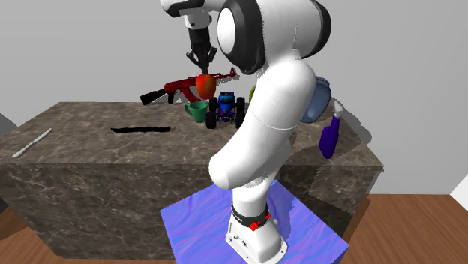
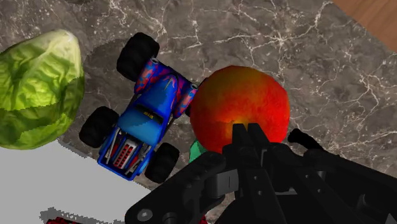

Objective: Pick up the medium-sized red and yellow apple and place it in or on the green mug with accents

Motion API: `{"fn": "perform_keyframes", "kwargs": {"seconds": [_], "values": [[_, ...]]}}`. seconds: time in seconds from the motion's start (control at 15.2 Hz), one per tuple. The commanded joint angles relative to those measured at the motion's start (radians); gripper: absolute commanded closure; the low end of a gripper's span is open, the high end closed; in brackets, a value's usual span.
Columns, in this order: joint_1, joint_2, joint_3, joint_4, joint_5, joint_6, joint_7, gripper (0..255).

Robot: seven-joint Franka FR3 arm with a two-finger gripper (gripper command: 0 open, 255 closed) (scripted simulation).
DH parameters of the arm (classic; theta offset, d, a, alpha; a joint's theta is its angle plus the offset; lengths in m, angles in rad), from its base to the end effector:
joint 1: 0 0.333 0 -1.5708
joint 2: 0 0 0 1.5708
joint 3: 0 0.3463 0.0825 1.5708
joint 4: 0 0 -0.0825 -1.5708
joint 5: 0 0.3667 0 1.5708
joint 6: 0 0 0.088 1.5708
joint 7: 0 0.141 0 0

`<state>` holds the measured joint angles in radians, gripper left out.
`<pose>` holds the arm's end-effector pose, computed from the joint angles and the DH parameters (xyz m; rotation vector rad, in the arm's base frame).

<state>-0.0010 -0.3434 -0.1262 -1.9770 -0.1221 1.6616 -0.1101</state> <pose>0.4185 -0.0784 0.6067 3.0597 -0.0013 0.0250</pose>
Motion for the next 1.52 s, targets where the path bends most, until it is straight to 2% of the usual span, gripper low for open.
{"fn": "perform_keyframes", "kwargs": {"seconds": [0.0,0.53,0.73,0.79,1.45], "values": [[0.002,0.077,-0.005,0.084,0.008,-0.007,-0.007,255],[-0.001,0.428,-0.020,0.538,0.055,-0.111,-0.039,255],[-0.013,0.589,-0.024,0.777,0.080,-0.189,-0.053,255],[-0.021,0.669,-0.025,0.902,0.092,-0.235,-0.059,255],[-0.011,0.598,-0.022,0.658,0.081,-0.063,-0.044,255]]}}
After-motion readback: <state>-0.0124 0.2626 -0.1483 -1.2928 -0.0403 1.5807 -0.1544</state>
